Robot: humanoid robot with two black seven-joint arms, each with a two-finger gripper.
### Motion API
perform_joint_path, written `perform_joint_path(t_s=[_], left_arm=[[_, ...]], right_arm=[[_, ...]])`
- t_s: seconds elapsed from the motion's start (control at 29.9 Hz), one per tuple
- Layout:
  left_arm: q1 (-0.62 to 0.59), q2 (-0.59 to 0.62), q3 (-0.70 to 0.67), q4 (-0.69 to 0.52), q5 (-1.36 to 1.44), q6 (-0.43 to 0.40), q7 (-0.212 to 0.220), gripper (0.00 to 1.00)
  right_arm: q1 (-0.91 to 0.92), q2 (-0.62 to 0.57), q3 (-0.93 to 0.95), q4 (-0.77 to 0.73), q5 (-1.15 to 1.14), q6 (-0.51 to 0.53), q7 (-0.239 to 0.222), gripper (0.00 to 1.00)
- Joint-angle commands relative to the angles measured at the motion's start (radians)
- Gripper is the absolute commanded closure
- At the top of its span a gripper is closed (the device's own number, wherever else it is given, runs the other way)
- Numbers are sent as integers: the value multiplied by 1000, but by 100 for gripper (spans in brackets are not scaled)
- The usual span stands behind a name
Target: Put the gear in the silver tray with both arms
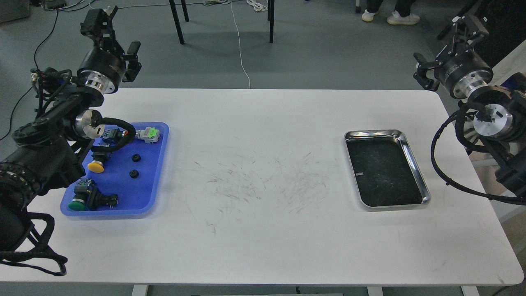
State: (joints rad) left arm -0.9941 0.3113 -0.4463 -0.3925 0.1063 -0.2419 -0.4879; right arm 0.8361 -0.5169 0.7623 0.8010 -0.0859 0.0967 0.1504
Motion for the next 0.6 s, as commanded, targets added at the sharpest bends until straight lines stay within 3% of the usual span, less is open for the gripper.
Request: perform_joint_path(t_s=[0.0, 0.23, 0.47, 0.57], left_arm=[[0, 0, -11, -12, 0, 3, -1, 1], [2, 9, -48, -8, -13, -94, -1, 1], [0, 9, -49, -2, -7, -114, 0, 1], [2, -1, -45, 7, -5, -126, 38, 1]], right_arm=[[0, 0, 0, 0, 0, 0, 0, 1], [0, 0, -3, 1, 0, 0, 0, 1], [-2, 0, -1, 1, 0, 0, -2, 1], [-2, 0, -1, 1, 0, 0, 0, 1]])
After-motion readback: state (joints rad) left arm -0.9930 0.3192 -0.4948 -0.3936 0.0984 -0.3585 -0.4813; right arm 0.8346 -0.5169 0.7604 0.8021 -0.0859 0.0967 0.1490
